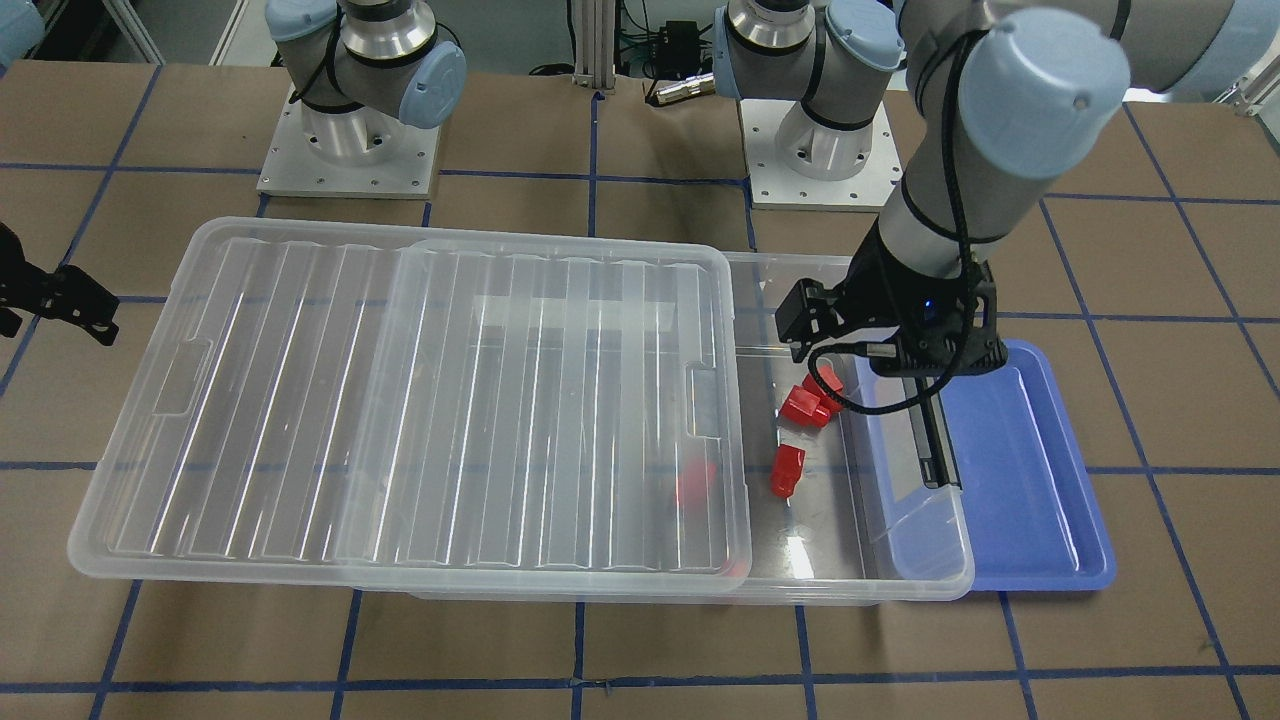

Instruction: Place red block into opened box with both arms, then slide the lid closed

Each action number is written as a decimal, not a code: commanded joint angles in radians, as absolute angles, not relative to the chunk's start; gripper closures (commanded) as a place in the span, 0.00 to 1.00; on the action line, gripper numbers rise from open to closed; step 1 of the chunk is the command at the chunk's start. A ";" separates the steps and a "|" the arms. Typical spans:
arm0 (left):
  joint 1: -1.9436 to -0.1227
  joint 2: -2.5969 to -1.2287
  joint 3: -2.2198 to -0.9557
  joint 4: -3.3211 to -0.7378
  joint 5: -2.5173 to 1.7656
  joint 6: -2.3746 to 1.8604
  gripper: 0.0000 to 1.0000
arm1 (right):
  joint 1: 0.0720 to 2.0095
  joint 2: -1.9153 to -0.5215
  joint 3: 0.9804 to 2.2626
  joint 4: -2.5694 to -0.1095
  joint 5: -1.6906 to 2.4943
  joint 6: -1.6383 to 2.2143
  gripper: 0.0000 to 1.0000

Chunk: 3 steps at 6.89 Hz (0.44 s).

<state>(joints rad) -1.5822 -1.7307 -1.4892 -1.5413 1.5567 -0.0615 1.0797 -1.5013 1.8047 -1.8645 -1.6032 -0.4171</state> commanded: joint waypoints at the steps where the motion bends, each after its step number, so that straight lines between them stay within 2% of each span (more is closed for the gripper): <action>1: -1.589 -1.622 -1.473 -1.604 1.557 -0.051 0.00 | 1.083 -1.502 1.828 -1.873 -1.597 -0.413 0.00; 3: -1.586 -1.556 -1.456 -1.597 1.554 -0.037 0.00 | 1.092 -1.496 1.850 -1.902 -1.595 -0.407 0.00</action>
<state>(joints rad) -1.5873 -1.5969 -1.4688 -1.5986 1.5562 -0.0436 1.0863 -1.5010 1.8390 -1.8885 -1.5970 -0.4103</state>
